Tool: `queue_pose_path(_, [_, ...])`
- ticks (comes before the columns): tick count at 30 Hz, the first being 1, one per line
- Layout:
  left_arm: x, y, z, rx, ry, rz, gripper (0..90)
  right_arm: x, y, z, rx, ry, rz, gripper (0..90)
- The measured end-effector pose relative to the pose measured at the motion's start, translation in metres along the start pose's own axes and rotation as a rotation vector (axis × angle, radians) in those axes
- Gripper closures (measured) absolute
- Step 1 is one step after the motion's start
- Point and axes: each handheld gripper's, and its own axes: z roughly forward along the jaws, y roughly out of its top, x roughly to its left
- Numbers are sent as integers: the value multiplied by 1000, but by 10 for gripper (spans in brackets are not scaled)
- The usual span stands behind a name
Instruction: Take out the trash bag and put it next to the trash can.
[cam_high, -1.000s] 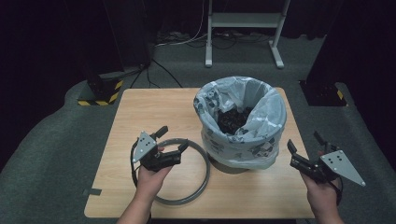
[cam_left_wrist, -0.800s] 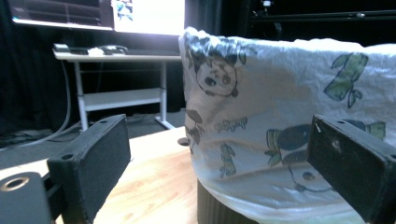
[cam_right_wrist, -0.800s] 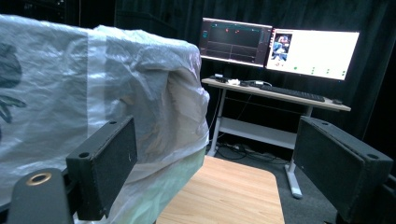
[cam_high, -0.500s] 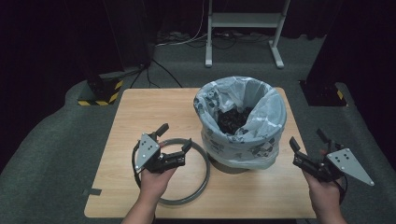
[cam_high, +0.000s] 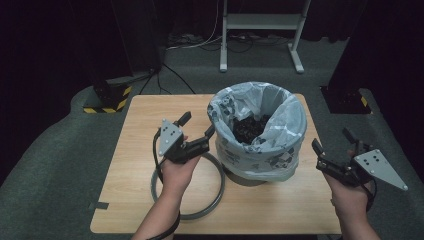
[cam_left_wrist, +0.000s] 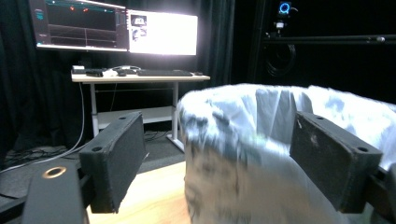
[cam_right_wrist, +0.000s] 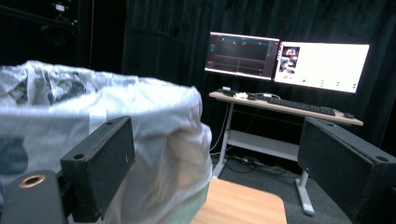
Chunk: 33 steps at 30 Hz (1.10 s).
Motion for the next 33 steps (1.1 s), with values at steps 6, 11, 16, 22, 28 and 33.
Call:
queue_pose_path(6, [-6,15,22,34,12,-43,191,2,2,3,-3,0,-23,110])
queue_pose_path(11, [-6,17,36,116,46,-63,267,0,5,-1,-9,-13,-12,114])
queue_pose_path(16, [-7,16,45,146,47,-80,322,-1,9,-1,-2,-10,-5,119])
queue_pose_path(22, [-2,14,48,181,58,-105,378,6,16,9,6,-3,-6,122])
queue_pose_path(28, [4,8,47,197,59,-140,406,16,24,19,14,22,-11,137])
queue_pose_path(33, [3,8,50,200,27,-168,474,19,31,36,36,27,9,148])
